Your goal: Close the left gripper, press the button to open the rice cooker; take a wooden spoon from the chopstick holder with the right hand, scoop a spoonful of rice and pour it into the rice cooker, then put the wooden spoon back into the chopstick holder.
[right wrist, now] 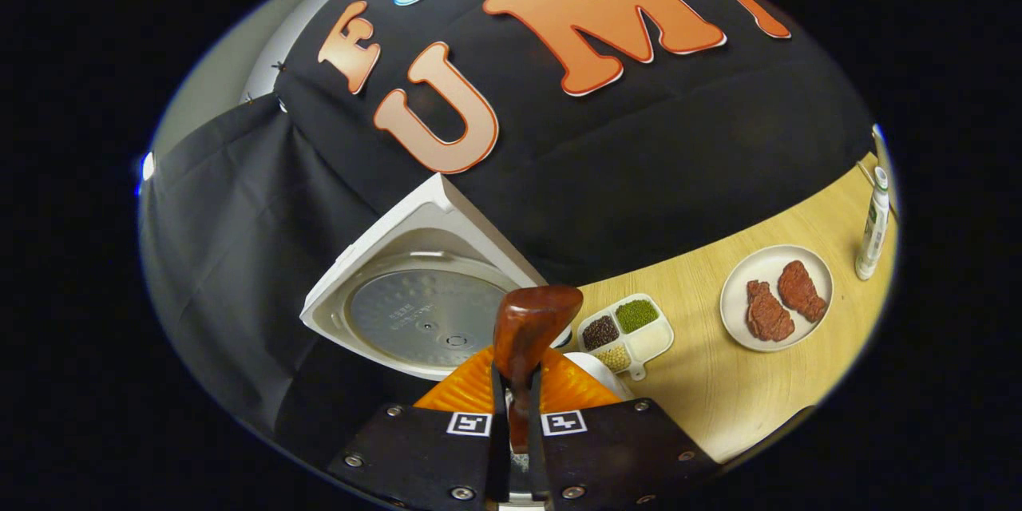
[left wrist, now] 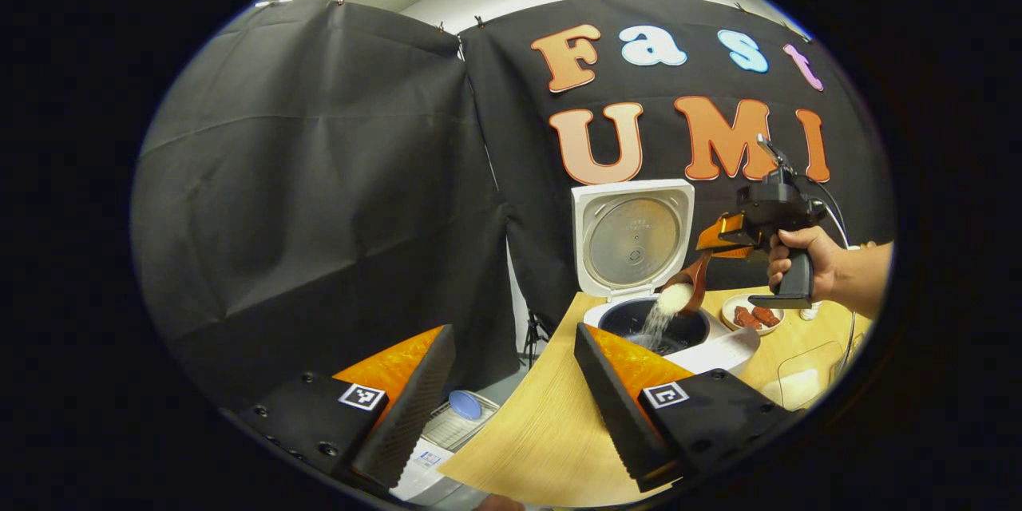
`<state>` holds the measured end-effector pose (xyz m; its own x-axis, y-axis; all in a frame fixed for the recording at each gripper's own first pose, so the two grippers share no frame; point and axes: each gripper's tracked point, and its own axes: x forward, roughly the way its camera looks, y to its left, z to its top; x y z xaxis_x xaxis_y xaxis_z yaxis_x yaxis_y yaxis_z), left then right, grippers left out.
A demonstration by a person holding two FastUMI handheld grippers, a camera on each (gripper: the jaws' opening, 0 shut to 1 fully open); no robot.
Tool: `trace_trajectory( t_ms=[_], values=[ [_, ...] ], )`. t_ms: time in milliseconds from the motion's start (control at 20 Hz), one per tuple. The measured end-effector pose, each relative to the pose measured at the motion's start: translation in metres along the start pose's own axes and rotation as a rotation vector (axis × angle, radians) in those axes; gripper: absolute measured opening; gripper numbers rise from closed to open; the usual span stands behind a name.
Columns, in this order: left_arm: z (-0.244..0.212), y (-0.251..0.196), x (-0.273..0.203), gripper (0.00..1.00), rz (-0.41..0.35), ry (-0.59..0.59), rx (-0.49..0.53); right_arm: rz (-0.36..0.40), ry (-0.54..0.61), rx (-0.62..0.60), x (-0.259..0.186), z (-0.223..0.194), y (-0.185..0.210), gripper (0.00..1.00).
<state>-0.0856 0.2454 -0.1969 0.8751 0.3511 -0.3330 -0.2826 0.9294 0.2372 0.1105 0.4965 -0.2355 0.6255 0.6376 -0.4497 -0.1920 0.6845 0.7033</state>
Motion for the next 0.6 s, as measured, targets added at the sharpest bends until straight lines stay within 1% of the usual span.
trace_trajectory(
  t_ms=[150, 350, 600],
  values=[
    [-0.003, -0.001, 0.004, 1.0, 0.001, 0.01, -0.014, 0.001, -0.017, -0.051, 0.0, 0.008, 0.004, 0.08],
    [0.001, -0.007, 0.006, 0.99, -0.011, -0.001, -0.006, 0.005, -0.037, -0.135, -0.001, 0.017, 0.012, 0.08],
    [0.0, -0.01, 0.007, 0.99, -0.024, 0.003, -0.011, 0.026, -0.078, -0.242, -0.003, 0.026, 0.028, 0.08]
  ],
)
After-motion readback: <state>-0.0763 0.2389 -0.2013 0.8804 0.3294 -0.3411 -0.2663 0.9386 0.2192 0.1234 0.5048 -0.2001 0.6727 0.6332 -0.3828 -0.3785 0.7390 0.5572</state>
